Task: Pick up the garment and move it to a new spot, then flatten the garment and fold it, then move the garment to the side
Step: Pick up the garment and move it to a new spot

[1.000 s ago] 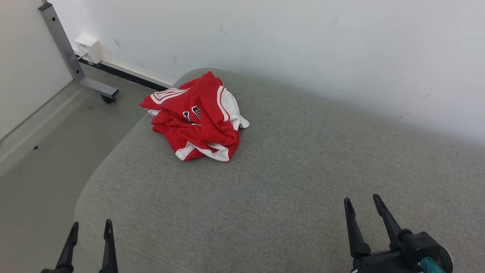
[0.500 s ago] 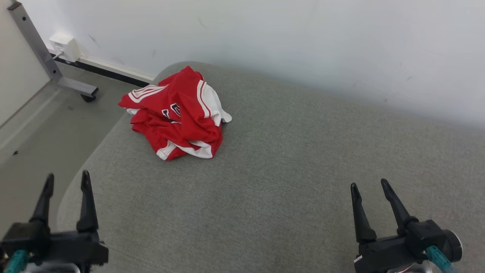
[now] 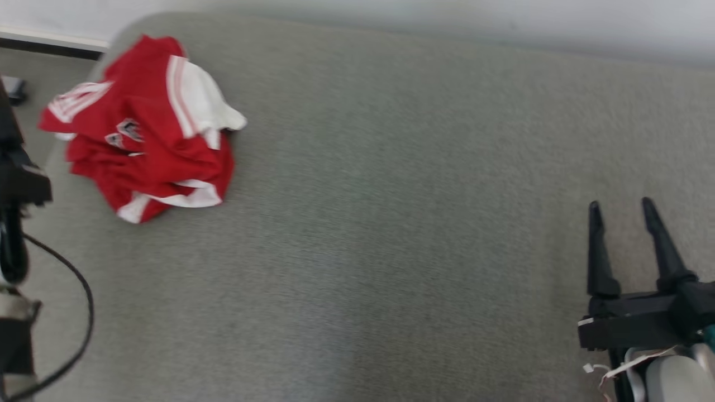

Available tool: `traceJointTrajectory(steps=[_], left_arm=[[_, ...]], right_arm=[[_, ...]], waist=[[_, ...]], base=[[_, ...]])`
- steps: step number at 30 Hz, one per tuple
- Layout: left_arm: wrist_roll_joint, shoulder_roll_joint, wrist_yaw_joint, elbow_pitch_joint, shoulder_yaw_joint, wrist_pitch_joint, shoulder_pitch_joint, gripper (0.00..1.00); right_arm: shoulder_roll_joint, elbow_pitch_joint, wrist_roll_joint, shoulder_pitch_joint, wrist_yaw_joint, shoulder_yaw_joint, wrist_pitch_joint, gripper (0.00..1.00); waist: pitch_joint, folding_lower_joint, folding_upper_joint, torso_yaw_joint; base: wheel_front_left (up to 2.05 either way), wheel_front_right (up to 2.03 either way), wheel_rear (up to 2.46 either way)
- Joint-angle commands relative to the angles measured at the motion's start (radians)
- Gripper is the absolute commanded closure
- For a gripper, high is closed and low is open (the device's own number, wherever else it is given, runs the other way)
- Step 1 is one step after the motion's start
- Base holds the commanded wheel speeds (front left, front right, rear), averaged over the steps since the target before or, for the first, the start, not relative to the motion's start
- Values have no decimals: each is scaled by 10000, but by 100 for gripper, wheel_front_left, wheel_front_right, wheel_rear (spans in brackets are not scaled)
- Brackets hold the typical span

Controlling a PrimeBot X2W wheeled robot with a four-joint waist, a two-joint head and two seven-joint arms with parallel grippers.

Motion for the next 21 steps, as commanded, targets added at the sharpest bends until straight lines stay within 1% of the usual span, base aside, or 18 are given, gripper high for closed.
traceJointTrajectory(steps=[1,6,11,18,20,21], left_arm=[[-19,38,-61,65,-12,36,-176,0],[-139,565,-51,917,-25,709,-1029,0],[-315,1013,-64,1930,-20,1398,-1478,0],[-562,1378,-100,3312,-195,3041,-1478,0],[-610,1443,-104,3705,-268,3421,-1482,0],[-700,1381,-97,3886,-281,3633,-1479,0]], right_arm=[[-52,-61,-35,-81,8,-59,-10,0],[-7,-338,-42,-120,8,-370,-9,0],[12,-516,-50,-156,8,-417,-9,0],[-29,-649,-69,-192,8,-482,-9,0],[-62,-649,-49,-234,8,-483,-10,0],[-62,-642,-52,-240,8,-473,-9,0]], waist=[[1534,-2,-3,-1549],[1850,-2,-3,-2077],[1936,-2,-3,-2382],[1993,-2,-3,-2544],[2016,-2,-3,-2574],[2005,-2,-3,-2586]], base=[[0,0,0],[0,0,0],[0,0,0],[0,0,0],[0,0,0],[0,0,0]])
